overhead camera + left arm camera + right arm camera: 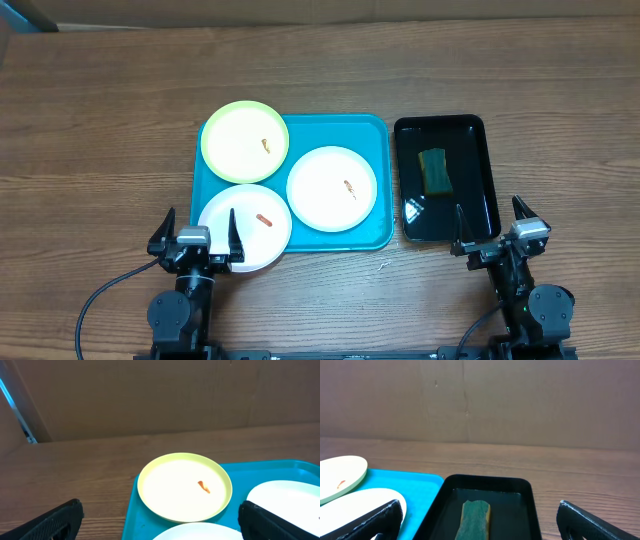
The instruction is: Clean dirty plates on tray and stack at the side
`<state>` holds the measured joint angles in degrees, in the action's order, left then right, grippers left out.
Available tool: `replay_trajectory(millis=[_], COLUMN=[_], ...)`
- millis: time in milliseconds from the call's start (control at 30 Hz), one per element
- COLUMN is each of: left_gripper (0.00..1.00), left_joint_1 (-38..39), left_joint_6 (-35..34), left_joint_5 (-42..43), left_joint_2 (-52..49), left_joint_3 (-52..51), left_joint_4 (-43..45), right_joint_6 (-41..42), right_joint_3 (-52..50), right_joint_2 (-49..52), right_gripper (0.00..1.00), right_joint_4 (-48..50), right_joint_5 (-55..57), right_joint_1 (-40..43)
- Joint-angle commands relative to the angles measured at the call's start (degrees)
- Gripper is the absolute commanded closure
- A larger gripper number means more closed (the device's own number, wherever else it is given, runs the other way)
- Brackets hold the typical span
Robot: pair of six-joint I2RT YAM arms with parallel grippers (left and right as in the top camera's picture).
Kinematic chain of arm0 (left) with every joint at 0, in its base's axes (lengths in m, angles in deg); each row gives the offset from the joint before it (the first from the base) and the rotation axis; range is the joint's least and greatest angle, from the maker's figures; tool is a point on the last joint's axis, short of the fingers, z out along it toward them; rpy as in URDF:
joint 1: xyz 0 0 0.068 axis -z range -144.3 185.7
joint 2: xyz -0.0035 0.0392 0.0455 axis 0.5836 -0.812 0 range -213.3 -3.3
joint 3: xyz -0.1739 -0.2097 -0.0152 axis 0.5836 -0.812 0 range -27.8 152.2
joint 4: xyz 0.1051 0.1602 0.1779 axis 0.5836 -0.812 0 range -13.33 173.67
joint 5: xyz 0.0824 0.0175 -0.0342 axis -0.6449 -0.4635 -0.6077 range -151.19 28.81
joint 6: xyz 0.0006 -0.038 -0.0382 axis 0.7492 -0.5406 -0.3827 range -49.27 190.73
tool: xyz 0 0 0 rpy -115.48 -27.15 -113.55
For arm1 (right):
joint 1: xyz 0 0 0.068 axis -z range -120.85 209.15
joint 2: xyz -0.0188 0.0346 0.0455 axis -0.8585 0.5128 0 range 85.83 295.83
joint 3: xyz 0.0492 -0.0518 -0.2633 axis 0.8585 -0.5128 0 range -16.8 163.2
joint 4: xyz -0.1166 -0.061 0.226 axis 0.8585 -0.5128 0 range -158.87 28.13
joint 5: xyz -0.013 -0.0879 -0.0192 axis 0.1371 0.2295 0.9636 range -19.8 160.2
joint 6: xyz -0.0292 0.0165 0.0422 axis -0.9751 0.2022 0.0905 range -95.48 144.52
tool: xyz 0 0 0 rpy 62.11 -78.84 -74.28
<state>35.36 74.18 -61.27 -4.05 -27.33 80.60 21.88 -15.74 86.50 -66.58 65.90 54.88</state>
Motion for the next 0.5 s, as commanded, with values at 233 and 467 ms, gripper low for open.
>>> replay_trajectory(millis=[233, 467], left_gripper=[0.0, 0.0], left_joint_1=[0.37, 0.37], left_joint_6=[0.2, -1.31], left_joint_5=[12.9, 14.23], left_joint_2=[0.02, -9.86], left_joint_3=[3.04, 30.23], left_joint_4=[1.55, -20.17], right_joint_6=[-0.2, 2.69], right_joint_3=[-0.57, 11.72], right_joint_2=[-0.48, 1.68], right_gripper=[0.0, 0.0], right_joint_4=[3.74, -5.73], right_joint_5=[-0.96, -2.21], right_joint_1=[-0.26, -0.26])
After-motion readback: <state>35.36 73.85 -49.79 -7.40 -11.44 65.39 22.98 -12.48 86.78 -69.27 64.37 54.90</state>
